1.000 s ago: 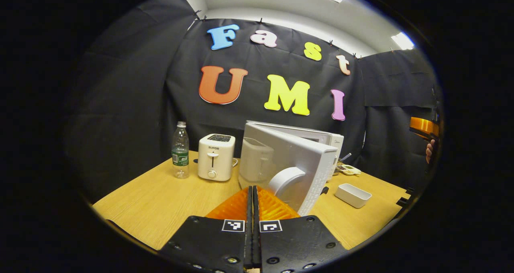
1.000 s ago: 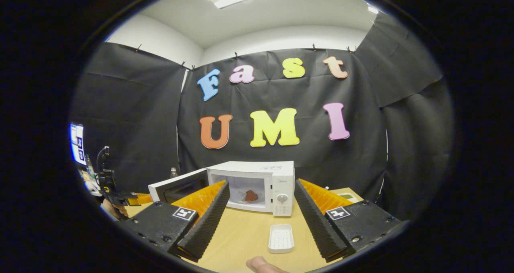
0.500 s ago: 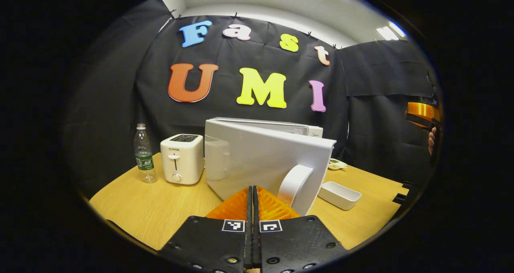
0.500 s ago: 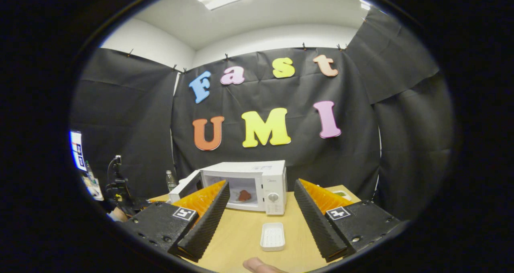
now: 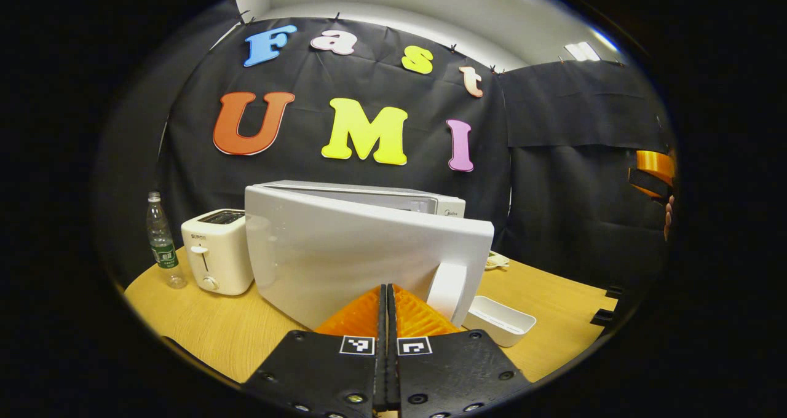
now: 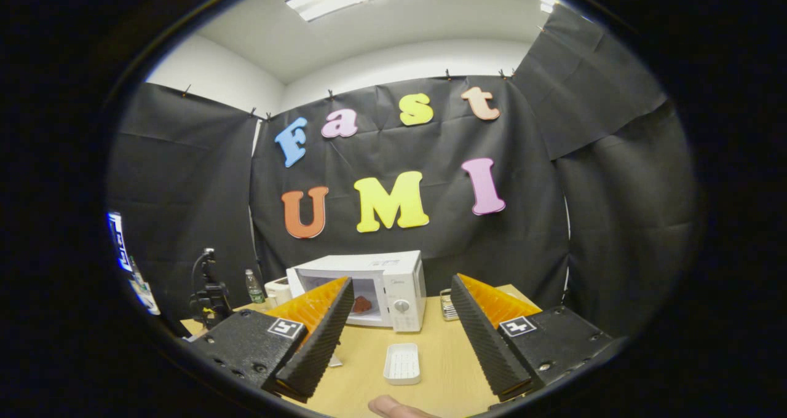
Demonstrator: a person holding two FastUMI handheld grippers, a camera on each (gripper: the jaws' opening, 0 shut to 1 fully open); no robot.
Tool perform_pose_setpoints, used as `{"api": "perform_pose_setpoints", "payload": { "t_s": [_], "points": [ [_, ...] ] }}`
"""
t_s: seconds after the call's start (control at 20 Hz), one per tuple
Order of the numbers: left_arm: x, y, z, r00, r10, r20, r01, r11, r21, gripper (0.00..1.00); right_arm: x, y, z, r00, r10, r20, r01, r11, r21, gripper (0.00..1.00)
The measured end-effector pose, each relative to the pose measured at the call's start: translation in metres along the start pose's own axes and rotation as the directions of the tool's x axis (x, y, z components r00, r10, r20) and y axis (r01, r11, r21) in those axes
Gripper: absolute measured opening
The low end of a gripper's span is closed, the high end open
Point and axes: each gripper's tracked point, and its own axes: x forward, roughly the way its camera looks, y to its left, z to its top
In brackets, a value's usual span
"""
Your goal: Open the microwave oven with the left hand, put the food in, and close the microwave oven.
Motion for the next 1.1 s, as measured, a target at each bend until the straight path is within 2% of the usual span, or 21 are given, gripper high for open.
{"api": "perform_pose_setpoints", "payload": {
  "t_s": [0.3,0.5,0.55,0.6,0.75,0.8,0.85,1.0,1.05,1.1],
  "points": [
    [0.048,-0.015,-0.011,0.999,-0.005,-0.036,0.005,1.0,0.0,0.0,0.001,-0.019,-0.003,1.0,0.002,-0.002,-0.002,1.0,0.003,0.92],
    [0.081,-0.018,-0.007,1.0,0.014,-0.011,-0.014,0.999,-0.03,0.0,0.008,-0.035,-0.01,1.0,0.014,-0.007,-0.014,1.0,0.0,0.91],
    [0.09,-0.019,-0.008,1.0,0.015,-0.011,-0.016,0.999,-0.036,0.0,0.011,-0.038,-0.009,1.0,0.019,-0.006,-0.019,1.0,0.003,1.0],
    [0.097,-0.019,-0.011,1.0,0.018,-0.016,-0.018,0.999,-0.045,0.0,0.013,-0.042,-0.01,1.0,0.025,-0.002,-0.025,1.0,0.008,0.92],
    [0.122,-0.021,-0.009,0.999,0.032,-0.018,-0.032,0.998,-0.045,0.0,0.02,-0.053,-0.014,0.999,0.031,0.008,-0.031,0.999,0.009,0.92],
    [0.131,-0.021,-0.009,0.999,0.041,-0.025,-0.042,0.998,-0.036,0.0,0.024,-0.057,-0.017,1.0,0.028,0.005,-0.028,1.0,0.011,1.0],
    [0.14,-0.019,-0.008,0.998,0.054,-0.027,-0.055,0.998,-0.036,0.0,0.027,-0.062,-0.02,1.0,0.029,0.001,-0.029,0.999,0.015,0.91],
    [0.163,-0.017,-0.006,0.997,0.076,-0.023,-0.077,0.994,-0.073,0.0,0.039,-0.076,-0.029,1.0,0.012,-0.017,-0.012,1.0,0.026,0.91],
    [0.17,-0.016,-0.005,0.996,0.085,-0.021,-0.086,0.992,-0.088,0.0,0.041,-0.078,-0.032,1.0,0.01,-0.022,-0.01,0.999,0.031,1.0],
    [0.176,-0.015,-0.004,0.995,0.094,-0.018,-0.095,0.99,-0.099,0.0,0.044,-0.08,-0.035,1.0,0.016,-0.027,-0.015,0.999,0.037,1.0]
  ]
}}
